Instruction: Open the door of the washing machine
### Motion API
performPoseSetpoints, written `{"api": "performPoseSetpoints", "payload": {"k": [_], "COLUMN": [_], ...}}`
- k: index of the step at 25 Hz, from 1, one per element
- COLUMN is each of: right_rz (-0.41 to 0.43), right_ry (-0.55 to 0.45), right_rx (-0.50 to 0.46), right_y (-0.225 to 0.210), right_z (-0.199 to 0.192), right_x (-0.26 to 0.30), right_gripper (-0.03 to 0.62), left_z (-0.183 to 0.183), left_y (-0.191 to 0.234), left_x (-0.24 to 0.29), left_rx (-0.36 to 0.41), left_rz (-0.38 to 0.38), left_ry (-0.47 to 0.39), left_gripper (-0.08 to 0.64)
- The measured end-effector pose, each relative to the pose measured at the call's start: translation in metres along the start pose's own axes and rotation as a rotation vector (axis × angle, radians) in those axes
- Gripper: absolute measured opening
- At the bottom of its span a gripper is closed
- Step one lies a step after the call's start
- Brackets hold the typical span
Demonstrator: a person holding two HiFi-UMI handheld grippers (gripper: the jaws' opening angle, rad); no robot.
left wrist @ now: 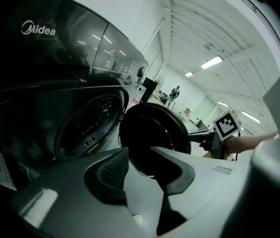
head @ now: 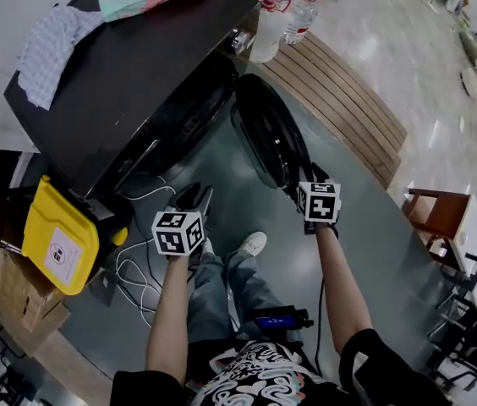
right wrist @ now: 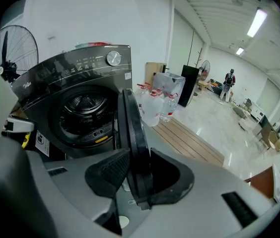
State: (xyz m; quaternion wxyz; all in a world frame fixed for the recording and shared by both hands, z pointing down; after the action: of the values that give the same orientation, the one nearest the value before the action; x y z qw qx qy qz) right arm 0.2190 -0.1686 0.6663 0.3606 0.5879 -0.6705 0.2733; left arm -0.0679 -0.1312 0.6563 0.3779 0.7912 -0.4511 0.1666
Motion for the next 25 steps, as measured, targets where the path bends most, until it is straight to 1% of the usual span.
{"api": "performPoseSetpoints", "payload": {"k": [2,4,5,6,9,11,13,15,17,19,21,22,23,25], "right_rz": [0.007,0.014,0.018,0.034,0.124,0.166,0.212,0.243,0.244,0.242,0.247,0.251,0.255,0.259], "right_ry": [0.018,0.028,0.017,-0.003,-0.082,-0.159,-0.247,-0.316,-0.367,-0.423,-0.479,-0.499,-0.512,-0.520], "right_rx": [0.001,0.015,0.026,0.040,0.114,0.175,0.205,0.168,0.121,0.116,0.129,0.127,0.118,0.096], "right_y": [-0.005,-0.007,-0.005,0.000,0.022,0.037,0.054,0.071,0.084,0.093,0.099,0.102,0.104,0.107], "right_z": [0.000,0.003,0.005,0.008,0.023,0.039,0.060,0.083,0.101,0.114,0.124,0.128,0.132,0.135], "right_x": [0.001,-0.002,-0.008,-0.017,-0.054,-0.084,-0.115,-0.146,-0.176,-0.205,-0.227,-0.236,-0.242,-0.250], "right_gripper": [0.126,0.117,0.068,0.005,0.003,0.003,0.003,0.002,0.002,0.002,0.002,0.002,0.002,0.002], "left_z": [0.013,0.035,0.046,0.056,0.086,0.108,0.130,0.150,0.164,0.173,0.179,0.180,0.182,0.183], "left_y": [-0.008,-0.014,-0.017,-0.020,-0.031,-0.037,-0.047,-0.060,-0.073,-0.087,-0.102,-0.110,-0.119,-0.135], "left_x": [-0.007,-0.017,-0.022,-0.028,-0.047,-0.062,-0.079,-0.100,-0.122,-0.142,-0.153,-0.156,-0.158,-0.159], "left_rx": [-0.025,-0.002,0.022,0.048,0.128,0.177,0.220,0.281,0.322,0.329,0.314,0.304,0.305,0.343], "left_rz": [-0.011,-0.014,-0.013,-0.012,-0.014,-0.004,0.006,0.023,0.040,0.043,0.033,0.019,0.001,-0.030], "left_ry": [-0.053,-0.105,-0.122,-0.133,-0.159,-0.188,-0.232,-0.269,-0.302,-0.345,-0.383,-0.395,-0.399,-0.387], "left_gripper": [0.132,0.132,0.129,0.126,0.109,0.101,0.075,0.058,0.044,0.037,0.025,0.007,0.003,0.003]}}
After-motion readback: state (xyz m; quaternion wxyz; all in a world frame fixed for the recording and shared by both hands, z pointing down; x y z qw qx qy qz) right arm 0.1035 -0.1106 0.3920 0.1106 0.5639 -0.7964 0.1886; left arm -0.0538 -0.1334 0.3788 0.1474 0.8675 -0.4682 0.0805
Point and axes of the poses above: the fingertips, and each gripper's own axes: x forward along the fingers, y to its left, z out of its top, the point moved 2 cm from there along -x, backward along the fingers, and after that the axes turned 1 degree about -y, right-handed, at the moved point
